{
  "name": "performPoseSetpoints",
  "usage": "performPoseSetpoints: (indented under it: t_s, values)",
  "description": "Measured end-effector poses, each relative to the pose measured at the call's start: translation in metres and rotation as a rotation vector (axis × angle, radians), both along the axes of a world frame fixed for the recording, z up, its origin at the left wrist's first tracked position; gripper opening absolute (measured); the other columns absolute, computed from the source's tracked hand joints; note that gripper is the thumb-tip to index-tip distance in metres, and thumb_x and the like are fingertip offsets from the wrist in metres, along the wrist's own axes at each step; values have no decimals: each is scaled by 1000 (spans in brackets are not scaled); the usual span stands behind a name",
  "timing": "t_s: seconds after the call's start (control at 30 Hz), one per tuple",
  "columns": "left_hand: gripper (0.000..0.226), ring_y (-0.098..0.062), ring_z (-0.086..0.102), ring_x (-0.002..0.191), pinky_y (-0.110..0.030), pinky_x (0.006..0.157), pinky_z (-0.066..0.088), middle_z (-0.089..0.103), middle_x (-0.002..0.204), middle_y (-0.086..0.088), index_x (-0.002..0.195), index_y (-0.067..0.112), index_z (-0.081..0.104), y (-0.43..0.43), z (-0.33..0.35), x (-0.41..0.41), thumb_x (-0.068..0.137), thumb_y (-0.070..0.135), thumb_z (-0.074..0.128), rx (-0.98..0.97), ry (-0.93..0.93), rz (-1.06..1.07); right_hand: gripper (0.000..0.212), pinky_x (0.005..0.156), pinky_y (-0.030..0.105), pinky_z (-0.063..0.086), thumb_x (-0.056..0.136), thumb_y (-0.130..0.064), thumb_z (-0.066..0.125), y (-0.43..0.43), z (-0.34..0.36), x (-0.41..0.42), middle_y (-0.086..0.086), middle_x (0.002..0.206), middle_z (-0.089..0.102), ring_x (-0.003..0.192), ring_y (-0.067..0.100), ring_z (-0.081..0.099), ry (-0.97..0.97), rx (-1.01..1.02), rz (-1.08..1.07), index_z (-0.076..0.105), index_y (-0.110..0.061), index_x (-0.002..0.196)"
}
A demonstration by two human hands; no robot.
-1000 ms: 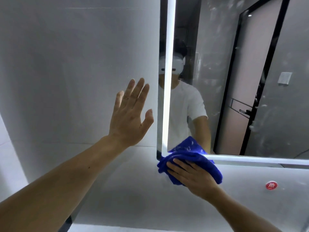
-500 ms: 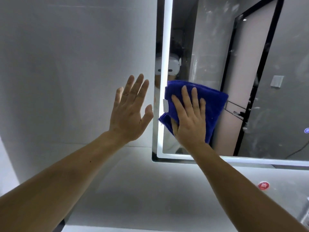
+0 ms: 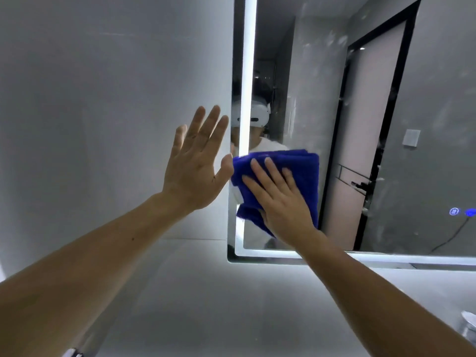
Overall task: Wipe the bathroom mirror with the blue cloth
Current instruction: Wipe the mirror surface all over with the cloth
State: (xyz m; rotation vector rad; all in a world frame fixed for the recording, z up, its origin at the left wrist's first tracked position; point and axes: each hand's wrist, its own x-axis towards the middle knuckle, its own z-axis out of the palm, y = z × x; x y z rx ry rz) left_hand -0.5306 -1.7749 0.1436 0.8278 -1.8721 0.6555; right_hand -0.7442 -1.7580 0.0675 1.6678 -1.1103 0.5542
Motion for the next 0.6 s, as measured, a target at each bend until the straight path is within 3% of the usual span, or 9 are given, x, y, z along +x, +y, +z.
performPoseSetpoints:
  t_s: [0.07,0.17,0.3,0.43,0.6]
  values:
    - [63,-20,3,152,-38,119,-10,11,164,-2,156,17,22,1,10,2,100,45,30,-2,5,14,59,121,41,-8,98,-33,49,0,54,7,8,162,18,150,31,8,-110,-37,26,32,-15,153]
    - [62,-18,0,152,-37,118,-12,8,165,-1,156,19,18,1,26,9,100,44,26,-6,31,38,54,121,42,-2,102,-29,48,-3,123,16,7,162,18,151,30,7,-274,-101,60,32,-16,152]
    - [63,-16,-3,152,-34,117,-16,5,165,2,157,21,16,1,46,18,100,45,28,-26,39,77,47,122,43,6,105,-31,38,-11,166,32,7,162,22,151,29,11,-424,-202,58,37,-17,150]
    - [65,-16,-1,152,-36,118,-13,7,164,3,157,22,17,1,64,22,99,49,27,-53,56,70,51,122,43,7,104,-36,38,-14,134,37,10,159,28,149,31,17,-433,-243,49,38,-14,149]
    - [65,-16,2,151,-38,119,-10,8,164,3,156,23,19,-1,72,20,97,50,29,-49,51,64,54,123,46,5,104,-45,32,-11,33,27,7,159,27,150,30,15,-278,-74,0,39,-16,149]
